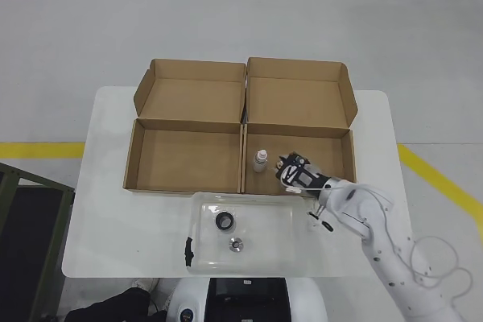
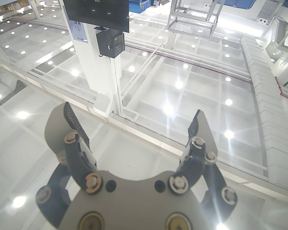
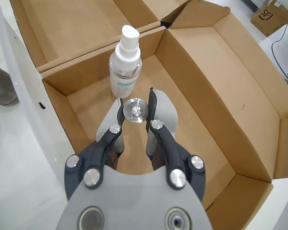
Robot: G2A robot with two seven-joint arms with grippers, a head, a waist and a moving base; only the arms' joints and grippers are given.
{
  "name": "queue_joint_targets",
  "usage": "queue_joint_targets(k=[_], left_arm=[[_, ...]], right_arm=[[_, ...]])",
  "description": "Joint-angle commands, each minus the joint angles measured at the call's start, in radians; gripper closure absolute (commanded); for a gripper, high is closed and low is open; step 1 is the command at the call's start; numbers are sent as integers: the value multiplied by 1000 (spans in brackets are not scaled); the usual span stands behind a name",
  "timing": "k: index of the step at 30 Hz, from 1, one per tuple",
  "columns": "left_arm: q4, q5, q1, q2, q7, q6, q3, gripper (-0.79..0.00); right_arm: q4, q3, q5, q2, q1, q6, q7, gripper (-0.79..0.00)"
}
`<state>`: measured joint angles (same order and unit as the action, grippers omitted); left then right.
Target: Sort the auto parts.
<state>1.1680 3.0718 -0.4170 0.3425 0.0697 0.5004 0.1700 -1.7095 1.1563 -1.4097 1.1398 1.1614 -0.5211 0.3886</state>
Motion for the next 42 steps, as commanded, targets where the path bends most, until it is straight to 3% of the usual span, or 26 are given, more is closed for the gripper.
queue_joint_targets(k=[1,12,14,20,25,31,38,40,42], left_arm=[[0,0,0,0,0,0,0,-785],[0,0,0,0,0,0,0,-785],[0,0,0,0,0,0,0,-785],[0,0,0,0,0,0,0,-785],[0,0,0,0,0,0,0,-785],[0,0,0,0,0,0,0,-785],[0,0,0,0,0,0,0,-785],[0,0,0,0,0,0,0,-785],[0,0,0,0,0,0,0,-785]], right_arm=[[27,-14,5,3,-25,-7,16,0],[120,-70,22,18,-97,-15,72,0],[131,-74,26,20,-103,-14,75,-95],[156,-84,39,24,-118,-16,79,-154],[170,-93,42,27,-130,-14,82,-289],[148,-90,50,28,-126,-6,69,-320],[19,-20,57,13,-62,-1,44,-354],[-27,4,59,8,-38,-11,43,-391],[-75,27,52,2,-13,-22,45,-585]])
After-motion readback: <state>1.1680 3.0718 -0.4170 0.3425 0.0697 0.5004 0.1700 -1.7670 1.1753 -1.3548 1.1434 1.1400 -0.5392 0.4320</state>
